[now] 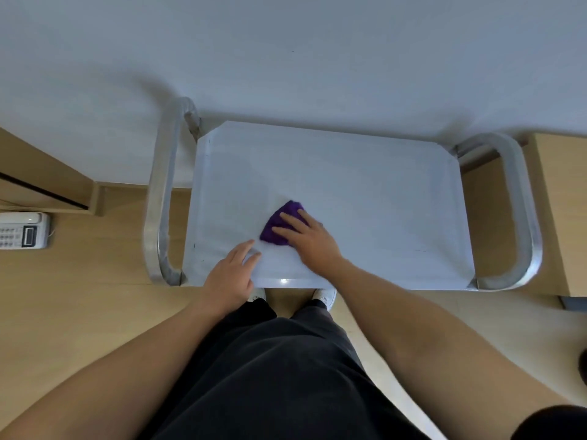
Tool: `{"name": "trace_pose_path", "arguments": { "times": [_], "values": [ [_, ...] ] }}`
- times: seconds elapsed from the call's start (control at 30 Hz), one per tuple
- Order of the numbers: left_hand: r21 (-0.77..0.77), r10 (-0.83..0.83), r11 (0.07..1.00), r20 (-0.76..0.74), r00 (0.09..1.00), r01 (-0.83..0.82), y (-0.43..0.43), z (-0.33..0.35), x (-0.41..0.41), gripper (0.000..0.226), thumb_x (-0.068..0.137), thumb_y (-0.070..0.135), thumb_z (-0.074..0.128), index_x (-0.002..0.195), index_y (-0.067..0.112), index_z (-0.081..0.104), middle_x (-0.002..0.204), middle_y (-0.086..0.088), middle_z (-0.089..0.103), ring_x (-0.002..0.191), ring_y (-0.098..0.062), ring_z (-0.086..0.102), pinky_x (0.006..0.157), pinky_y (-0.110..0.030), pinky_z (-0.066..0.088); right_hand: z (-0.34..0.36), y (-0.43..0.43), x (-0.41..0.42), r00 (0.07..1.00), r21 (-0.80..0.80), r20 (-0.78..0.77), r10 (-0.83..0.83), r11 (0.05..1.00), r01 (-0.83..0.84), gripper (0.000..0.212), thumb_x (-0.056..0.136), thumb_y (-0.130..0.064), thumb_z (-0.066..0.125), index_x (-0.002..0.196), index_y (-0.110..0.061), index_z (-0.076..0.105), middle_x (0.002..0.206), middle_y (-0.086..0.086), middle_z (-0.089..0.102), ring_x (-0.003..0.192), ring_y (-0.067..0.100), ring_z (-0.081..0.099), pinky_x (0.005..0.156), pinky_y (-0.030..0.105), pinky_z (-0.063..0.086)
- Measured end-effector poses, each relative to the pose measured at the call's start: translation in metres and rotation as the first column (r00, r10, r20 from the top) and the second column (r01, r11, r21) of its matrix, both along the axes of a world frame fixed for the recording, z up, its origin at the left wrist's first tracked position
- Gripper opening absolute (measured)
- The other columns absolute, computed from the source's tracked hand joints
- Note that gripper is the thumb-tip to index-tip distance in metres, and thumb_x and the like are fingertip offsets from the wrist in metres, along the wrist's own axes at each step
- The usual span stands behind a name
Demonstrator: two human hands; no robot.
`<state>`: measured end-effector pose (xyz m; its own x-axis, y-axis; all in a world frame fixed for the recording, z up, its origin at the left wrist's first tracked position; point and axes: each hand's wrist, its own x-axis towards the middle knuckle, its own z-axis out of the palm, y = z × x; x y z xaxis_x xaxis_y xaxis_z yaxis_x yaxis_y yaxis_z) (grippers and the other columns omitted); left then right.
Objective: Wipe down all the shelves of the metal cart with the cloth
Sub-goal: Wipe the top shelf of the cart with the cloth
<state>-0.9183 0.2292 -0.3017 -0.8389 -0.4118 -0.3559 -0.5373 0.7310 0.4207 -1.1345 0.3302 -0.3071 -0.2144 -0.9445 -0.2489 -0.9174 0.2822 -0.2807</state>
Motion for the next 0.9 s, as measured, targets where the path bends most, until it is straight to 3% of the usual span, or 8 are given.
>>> {"name": "trace_pose_path", "arguments": {
  "times": [0.07,0.2,0.37,0.53,0.63,0.73,0.8,0.9],
  "values": [
    [0.007,-0.007,1.0,0.004,1.0,0.007,0.0,0.0,-0.001,0.057,0.09,0.021,0.049,0.145,0.02,0.037,0.16,0.0,0.017,0.146,-0.018,0.02,0.108,-0.033,0.037,0.002,0.006,-0.033,0.986,0.031,0.013,-0.167,0.986,0.166,0.052,0.098,-0.01,0.045,0.144,-0.036,0.043,0.16,-0.007,0.027,0.15,0.03,0.016,0.117,0.048,0.03],
    [0.027,-0.002,1.0,0.015,1.0,0.002,0.001,0.002,-0.004,0.058,0.089,0.019,0.048,0.145,0.02,0.036,0.16,0.001,0.015,0.146,-0.017,0.018,0.11,-0.035,0.035,0.006,-0.005,-0.031,0.811,0.078,-0.011,-0.585,0.808,0.584,0.062,0.093,-0.003,0.044,0.147,-0.033,0.036,0.162,-0.005,0.02,0.151,0.033,0.01,0.122,0.049,0.018],
    [-0.013,0.0,1.0,0.018,1.0,0.0,-0.001,0.006,-0.009,0.054,0.087,0.013,0.049,0.141,0.015,0.044,0.157,-0.004,0.026,0.143,-0.02,0.026,0.107,-0.035,0.038,-0.001,-0.035,0.046,0.935,0.066,-0.006,-0.353,0.933,0.353,0.071,0.09,-0.003,0.047,0.151,-0.031,0.026,0.165,-0.002,0.009,0.151,0.039,0.001,0.123,0.051,0.006],
    [-0.042,-0.02,0.999,0.018,1.0,0.021,-0.004,0.01,-0.012,0.052,0.088,0.012,0.049,0.14,0.015,0.046,0.155,-0.006,0.03,0.14,-0.022,0.031,0.108,-0.036,0.039,0.006,-0.021,0.008,0.997,-0.012,0.076,-0.026,1.0,0.027,0.06,0.095,-0.004,0.046,0.145,-0.037,0.04,0.161,-0.008,0.025,0.151,0.029,0.013,0.116,0.042,0.029],
    [-0.033,-0.029,0.999,0.017,0.999,0.03,-0.005,0.01,-0.016,0.051,0.087,0.011,0.049,0.137,0.015,0.047,0.155,-0.007,0.028,0.14,-0.023,0.032,0.105,-0.037,0.041,0.011,-0.008,-0.042,0.942,0.056,0.04,-0.332,0.942,0.33,0.063,0.094,-0.002,0.041,0.145,-0.039,0.038,0.161,-0.011,0.023,0.151,0.027,0.011,0.117,0.045,0.029],
    [-0.036,-0.011,0.999,0.026,1.0,0.012,-0.003,0.01,-0.022,0.049,0.086,0.013,0.048,0.134,0.015,0.048,0.153,-0.008,0.029,0.14,-0.023,0.03,0.106,-0.037,0.038,0.014,-0.001,-0.067,0.712,0.131,0.006,-0.702,0.706,0.696,0.062,0.097,-0.005,0.041,0.148,-0.038,0.031,0.163,-0.01,0.016,0.152,0.029,0.007,0.119,0.049,0.026],
    [-0.04,0.009,0.999,0.025,1.0,-0.008,-0.002,0.01,-0.029,0.047,0.085,0.014,0.049,0.132,0.015,0.05,0.151,-0.01,0.031,0.14,-0.026,0.029,0.107,-0.038,0.036,0.011,-0.01,-0.056,0.697,0.115,-0.051,-0.715,0.689,0.715,0.063,0.096,-0.006,0.042,0.15,-0.035,0.029,0.164,-0.006,0.013,0.151,0.034,0.009,0.122,0.048,0.017],
    [-0.049,0.029,0.998,0.021,0.999,-0.028,0.002,0.01,-0.044,0.047,0.082,0.012,0.054,0.129,0.012,0.054,0.148,-0.015,0.036,0.139,-0.03,0.032,0.106,-0.041,0.038,0.003,-0.027,-0.017,0.826,0.043,0.029,-0.564,0.826,0.562,0.06,0.093,-0.002,0.045,0.146,-0.031,0.04,0.161,-0.006,0.024,0.149,0.04,0.012,0.121,0.05,0.018]
  ]
}}
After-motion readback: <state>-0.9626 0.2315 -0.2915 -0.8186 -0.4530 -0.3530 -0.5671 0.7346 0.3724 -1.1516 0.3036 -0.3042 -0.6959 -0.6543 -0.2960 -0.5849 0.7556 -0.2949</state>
